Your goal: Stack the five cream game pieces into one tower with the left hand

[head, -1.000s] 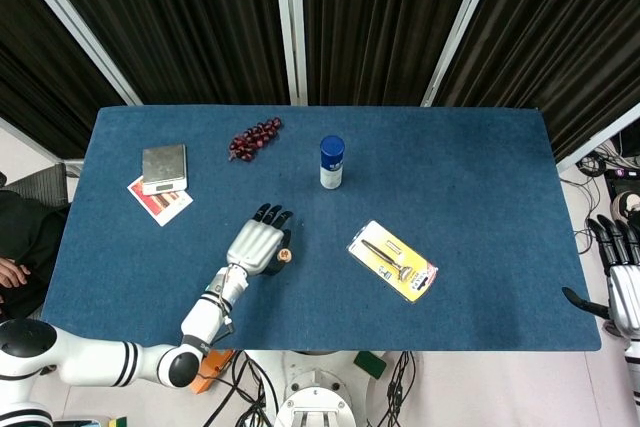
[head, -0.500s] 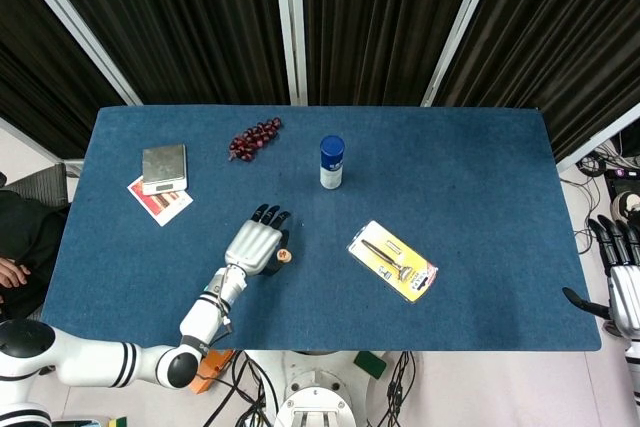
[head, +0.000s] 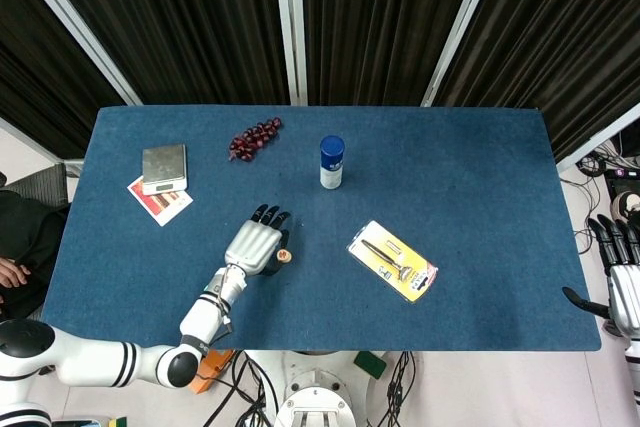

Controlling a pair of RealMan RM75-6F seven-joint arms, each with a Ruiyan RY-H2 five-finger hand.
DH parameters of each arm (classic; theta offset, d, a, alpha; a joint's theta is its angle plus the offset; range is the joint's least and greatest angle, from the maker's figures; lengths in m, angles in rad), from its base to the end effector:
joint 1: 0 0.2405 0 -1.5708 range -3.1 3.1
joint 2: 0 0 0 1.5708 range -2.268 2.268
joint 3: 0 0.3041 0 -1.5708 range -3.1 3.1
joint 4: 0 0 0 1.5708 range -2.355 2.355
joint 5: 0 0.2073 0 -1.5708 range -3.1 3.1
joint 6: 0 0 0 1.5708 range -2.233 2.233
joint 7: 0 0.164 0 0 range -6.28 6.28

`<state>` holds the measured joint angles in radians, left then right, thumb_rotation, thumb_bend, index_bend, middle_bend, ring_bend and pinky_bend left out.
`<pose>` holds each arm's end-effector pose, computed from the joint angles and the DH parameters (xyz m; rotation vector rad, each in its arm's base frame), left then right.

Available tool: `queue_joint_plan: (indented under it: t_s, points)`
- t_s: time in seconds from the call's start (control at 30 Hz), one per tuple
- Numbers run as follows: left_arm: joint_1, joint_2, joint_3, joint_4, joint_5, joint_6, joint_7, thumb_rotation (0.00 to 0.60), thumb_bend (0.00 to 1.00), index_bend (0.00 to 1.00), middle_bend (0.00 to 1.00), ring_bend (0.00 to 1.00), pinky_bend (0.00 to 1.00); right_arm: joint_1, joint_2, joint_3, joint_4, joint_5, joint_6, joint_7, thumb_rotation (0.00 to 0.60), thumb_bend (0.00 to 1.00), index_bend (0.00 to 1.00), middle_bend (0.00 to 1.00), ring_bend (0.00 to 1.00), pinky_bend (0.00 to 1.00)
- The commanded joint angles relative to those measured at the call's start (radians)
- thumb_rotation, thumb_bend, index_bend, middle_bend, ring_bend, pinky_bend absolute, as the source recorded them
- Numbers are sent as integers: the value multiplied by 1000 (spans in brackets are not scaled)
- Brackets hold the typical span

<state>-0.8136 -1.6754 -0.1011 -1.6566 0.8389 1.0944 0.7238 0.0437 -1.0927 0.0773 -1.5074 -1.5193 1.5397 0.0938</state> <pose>-0.1379 0.3456 -0.0747 -1.9697 -0.9418 -0.7611 -0.3724 -0.1960 0.2145 1.3379 -0.8274 0.9132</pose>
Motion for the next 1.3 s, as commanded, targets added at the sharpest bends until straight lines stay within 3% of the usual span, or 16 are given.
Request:
queue_joint_plan:
  t_s: [0.03,0.27,0.43,0.6,0.9,1.3]
  points:
    - [0,2,1,-1,-3,-3,1,600,303,440,88,0,0,0,0,0,-1,-1,0,-1,600,175,0,99,0,60]
    - [3,26,-7,-35,13,3,-15,600,300,423,80,0,0,-3,2,0,-1,-1,6,1,600,175,0,99,0,60]
    - [11,69,-51,-56,30,18,-71,600,300,423,80,0,0,-6,6,1,-7,-1,11,-3,600,175,0,99,0,60]
    - [-7,64,-103,57,-24,-16,-112,600,279,423,80,0,0,-9,7,0,-11,-3,17,-6,600,175,0,99,0,60]
    - [-17,-28,-93,288,-67,-103,-166,600,240,415,81,0,0,-7,9,1,-23,-1,13,-22,600,175,0,99,0,60]
    - [-16,-56,-85,343,-80,-138,-178,600,259,415,81,0,0,-2,12,6,-35,9,3,-38,600,175,0,99,0,60]
